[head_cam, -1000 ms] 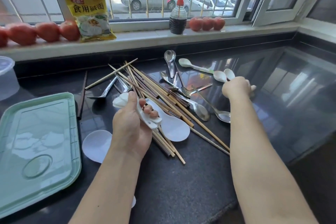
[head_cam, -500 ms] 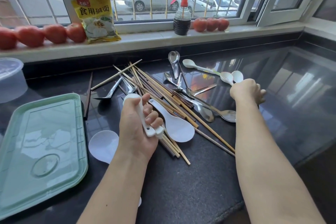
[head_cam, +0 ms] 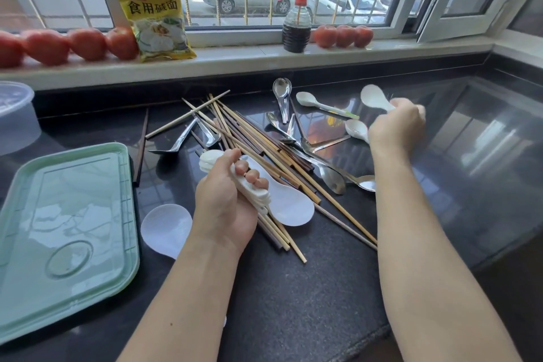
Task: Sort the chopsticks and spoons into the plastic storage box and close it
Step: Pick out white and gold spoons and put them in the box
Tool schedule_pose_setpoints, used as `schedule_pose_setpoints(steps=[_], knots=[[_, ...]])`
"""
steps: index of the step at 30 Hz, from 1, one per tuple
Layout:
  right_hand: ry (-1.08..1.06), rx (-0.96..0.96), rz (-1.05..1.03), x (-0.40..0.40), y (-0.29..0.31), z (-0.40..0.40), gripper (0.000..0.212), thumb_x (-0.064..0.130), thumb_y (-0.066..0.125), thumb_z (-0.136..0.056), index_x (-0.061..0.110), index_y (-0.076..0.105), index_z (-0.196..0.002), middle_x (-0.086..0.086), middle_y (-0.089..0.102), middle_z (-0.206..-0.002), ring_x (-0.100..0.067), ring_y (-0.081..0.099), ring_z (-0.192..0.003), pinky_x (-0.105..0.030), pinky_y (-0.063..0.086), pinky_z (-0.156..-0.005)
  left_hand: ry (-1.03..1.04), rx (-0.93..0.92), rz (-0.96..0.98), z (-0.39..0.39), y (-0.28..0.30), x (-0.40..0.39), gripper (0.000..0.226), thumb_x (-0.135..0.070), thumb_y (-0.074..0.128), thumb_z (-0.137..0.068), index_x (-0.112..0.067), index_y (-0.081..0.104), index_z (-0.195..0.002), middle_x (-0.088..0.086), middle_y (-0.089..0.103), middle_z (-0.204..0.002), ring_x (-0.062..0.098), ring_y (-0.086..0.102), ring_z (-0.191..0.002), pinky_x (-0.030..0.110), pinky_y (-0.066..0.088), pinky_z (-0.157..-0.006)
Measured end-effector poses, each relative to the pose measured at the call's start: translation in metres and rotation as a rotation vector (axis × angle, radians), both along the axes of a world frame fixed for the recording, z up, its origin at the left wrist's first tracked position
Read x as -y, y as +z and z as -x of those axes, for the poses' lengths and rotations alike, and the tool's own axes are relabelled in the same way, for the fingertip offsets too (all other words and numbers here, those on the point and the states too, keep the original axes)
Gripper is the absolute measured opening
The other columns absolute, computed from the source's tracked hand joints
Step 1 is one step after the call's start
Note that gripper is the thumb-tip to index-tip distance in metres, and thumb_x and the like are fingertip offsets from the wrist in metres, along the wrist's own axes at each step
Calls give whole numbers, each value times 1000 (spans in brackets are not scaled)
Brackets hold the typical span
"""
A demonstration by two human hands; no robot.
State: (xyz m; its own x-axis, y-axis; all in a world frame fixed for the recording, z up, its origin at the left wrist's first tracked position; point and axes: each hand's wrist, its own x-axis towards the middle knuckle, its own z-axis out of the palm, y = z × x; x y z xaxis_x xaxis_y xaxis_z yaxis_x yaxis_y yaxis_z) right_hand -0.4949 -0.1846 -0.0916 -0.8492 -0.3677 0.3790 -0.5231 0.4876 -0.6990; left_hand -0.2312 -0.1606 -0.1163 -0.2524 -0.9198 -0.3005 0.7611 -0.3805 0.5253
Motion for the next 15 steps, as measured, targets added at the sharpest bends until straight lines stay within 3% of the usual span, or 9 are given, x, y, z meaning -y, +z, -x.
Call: schedule_pose_setpoints(steps=[2,5,7,9,13,15], knots=[[150,-80,77,6,9,-26,40,6,44,-99,9,62,-134,-19,56,-130,-36,58,-113,-34,41,-93,5,-33,6,-1,-3,2,12,-15,51,-105,-15,50,-93,-3,42,-63,9,42,-48,21,43,-47],[475,-117,263,13,11,-77,33,8,41,-102,5,64,-124,-13,67,-102,-24,70,-76,-36,58,-73,31,-84,-7,-1,-1,3,16,-17,51,-106,-14,52,-91,-3,46,-65,10,45,-51,23,47,-49],[662,-141,293,11,8,-110,24,9,42,-104,8,61,-118,-5,67,-87,-13,68,-67,-21,55,-62,49,-86,7,-2,4,1,15,-17,51,-105,-14,52,-91,-3,46,-65,10,43,-49,22,44,-47],[813,-217,278,7,3,-134,16,13,43,-105,11,56,-115,0,67,-81,-9,66,-69,-12,47,-61,85,-56,34,-5,12,-2,6,-16,52,-102,-16,51,-95,-4,40,-63,9,36,-46,21,37,-42],[1011,-298,152,1,-13,-159,15,22,42,-106,13,53,-111,4,64,-77,-24,63,-70,-41,50,-64,156,3,52,-16,37,-24,3,-14,51,-96,-17,51,-94,-5,29,-61,7,25,-43,20,26,-38],[1052,-320,124,-4,-11,-169,17,21,44,-106,10,55,-113,4,59,-76,-32,62,-69,-42,47,-61,197,38,28,-30,57,-37,14,-12,53,-95,-17,49,-82,-6,28,-57,7,22,-41,19,23,-35]])
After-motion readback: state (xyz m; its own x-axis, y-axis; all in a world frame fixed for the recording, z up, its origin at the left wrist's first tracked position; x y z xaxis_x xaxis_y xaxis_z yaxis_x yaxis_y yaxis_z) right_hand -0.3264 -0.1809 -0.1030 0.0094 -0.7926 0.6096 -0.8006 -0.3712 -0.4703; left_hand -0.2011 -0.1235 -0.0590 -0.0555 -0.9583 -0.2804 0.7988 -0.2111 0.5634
